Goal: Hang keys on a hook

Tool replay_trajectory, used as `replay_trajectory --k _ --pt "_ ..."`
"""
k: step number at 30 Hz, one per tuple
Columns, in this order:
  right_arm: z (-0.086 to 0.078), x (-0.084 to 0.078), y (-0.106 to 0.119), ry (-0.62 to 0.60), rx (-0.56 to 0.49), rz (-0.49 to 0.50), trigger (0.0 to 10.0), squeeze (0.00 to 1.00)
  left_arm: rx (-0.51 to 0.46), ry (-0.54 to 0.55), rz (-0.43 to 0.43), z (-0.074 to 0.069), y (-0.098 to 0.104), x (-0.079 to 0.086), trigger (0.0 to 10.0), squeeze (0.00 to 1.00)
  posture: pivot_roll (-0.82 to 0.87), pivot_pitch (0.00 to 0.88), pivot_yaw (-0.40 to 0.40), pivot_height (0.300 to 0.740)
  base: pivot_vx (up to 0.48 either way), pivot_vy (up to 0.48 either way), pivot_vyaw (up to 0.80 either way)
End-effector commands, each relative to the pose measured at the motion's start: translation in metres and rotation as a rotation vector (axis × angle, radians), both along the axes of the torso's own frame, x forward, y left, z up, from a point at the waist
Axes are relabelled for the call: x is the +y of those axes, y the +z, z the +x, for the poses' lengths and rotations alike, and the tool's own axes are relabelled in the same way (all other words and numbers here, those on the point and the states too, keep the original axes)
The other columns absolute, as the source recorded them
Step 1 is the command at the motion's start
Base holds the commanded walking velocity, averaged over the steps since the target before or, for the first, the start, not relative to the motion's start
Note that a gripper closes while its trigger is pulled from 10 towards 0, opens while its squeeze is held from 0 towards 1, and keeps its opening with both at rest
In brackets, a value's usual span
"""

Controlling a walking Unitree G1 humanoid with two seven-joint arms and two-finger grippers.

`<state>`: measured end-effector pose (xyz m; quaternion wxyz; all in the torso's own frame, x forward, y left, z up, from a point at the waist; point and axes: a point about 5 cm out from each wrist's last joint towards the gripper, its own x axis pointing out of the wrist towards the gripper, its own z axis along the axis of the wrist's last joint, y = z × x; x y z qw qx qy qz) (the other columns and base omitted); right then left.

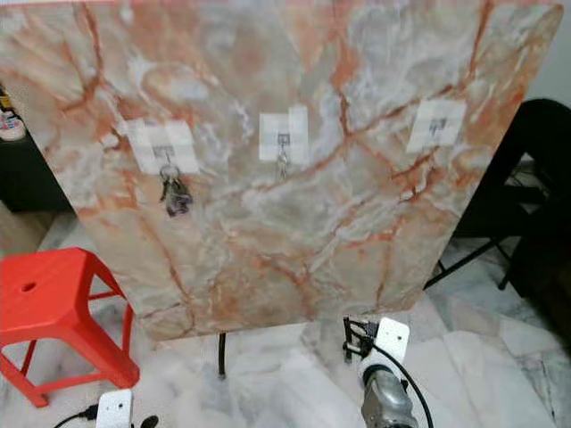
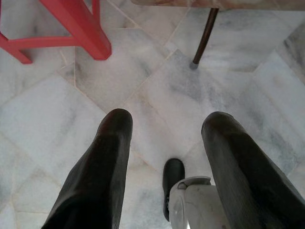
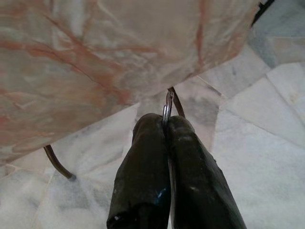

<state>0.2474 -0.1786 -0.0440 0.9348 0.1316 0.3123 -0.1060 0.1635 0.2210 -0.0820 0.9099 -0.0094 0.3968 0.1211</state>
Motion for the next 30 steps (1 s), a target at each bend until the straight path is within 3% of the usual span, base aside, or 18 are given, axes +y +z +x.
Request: replay_trajectory --k 1,10,21,27,30 --pt "0.005 -0.001 0.005 -0.008 -0.034 0.0 10.0 0.0 0.015 -0.007 -0.003 -0.002 -0.001 -0.001 10.0 0.0 0.06 0.0 -0.039 0.74 0.296 0.0 0.0" --pt "0.007 0.0 0.006 -0.011 -0.037 0.006 10.0 0.0 0.01 -0.012 0.003 -0.001 -0.001 0.0 10.0 0.0 0.06 0.0 -0.035 0.74 0.305 0.0 0.0" --pt "0.017 0.0 0.015 -0.035 -0.092 -0.009 10.0 0.0 0.033 -0.017 0.006 -0.005 -0.003 0.001 10.0 0.0 0.05 0.0 -0.032 0.74 0.0 0.0 0.0" --pt "0.028 -0.011 0.029 -0.112 -0.161 -0.062 10.0 0.0 0.033 -0.018 0.006 -0.005 -0.003 0.001 10.0 0.0 0.06 0.0 -0.034 0.74 0.0 0.0 0.0" --pt "0.035 -0.022 0.039 -0.15 -0.209 -0.134 10.0 0.0 0.035 -0.018 0.006 -0.005 -0.003 0.0 10.0 0.0 0.06 0.0 -0.033 0.74 0.0 0.0 0.0"
